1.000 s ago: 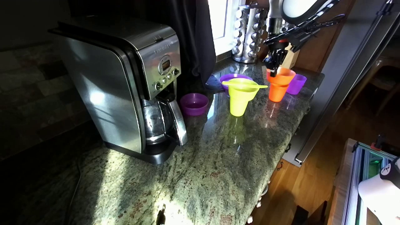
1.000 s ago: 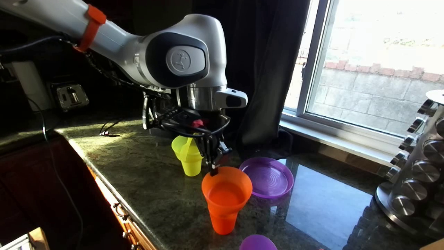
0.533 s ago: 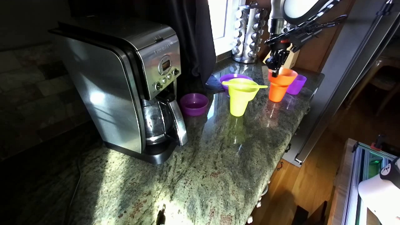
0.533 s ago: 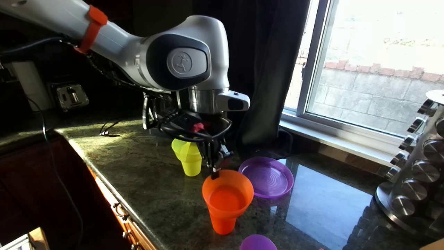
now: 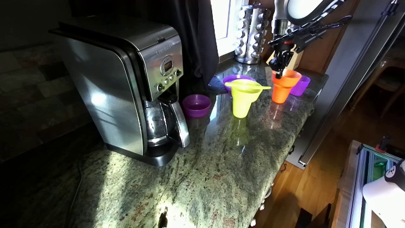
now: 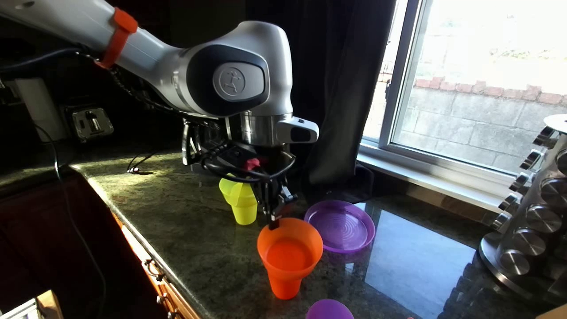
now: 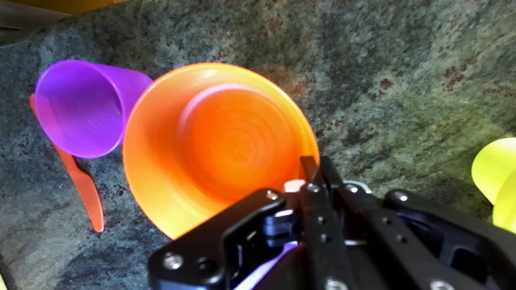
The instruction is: Pick up the orange bowl and place it on top of the orange cup, pick up the orange knife and place it on top of the orange bowl
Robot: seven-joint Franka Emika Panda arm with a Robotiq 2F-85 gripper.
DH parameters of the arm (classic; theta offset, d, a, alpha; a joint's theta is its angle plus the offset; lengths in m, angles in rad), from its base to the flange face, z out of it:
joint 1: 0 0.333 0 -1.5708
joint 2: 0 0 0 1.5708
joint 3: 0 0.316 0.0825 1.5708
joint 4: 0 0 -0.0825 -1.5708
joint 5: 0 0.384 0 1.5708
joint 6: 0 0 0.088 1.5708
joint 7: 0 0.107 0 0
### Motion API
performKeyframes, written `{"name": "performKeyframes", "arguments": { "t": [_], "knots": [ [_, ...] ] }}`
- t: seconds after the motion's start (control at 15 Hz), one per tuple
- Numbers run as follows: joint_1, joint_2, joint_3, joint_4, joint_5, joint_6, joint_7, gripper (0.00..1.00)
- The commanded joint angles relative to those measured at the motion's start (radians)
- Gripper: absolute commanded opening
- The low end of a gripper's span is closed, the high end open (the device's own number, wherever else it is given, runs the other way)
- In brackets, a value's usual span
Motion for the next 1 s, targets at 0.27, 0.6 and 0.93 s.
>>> {"name": "performKeyframes", "arguments": {
  "t": [0.27, 0.6, 0.93],
  "knots": [
    [0.008, -0.008, 0.002, -0.017, 0.008, -0.014, 0.006, 0.01],
    [0.010, -0.004, 0.007, -0.016, 0.003, -0.016, 0.011, 0.29],
    [0.011, -0.005, 0.008, -0.016, -0.003, -0.018, 0.014, 0.58]
  ]
}}
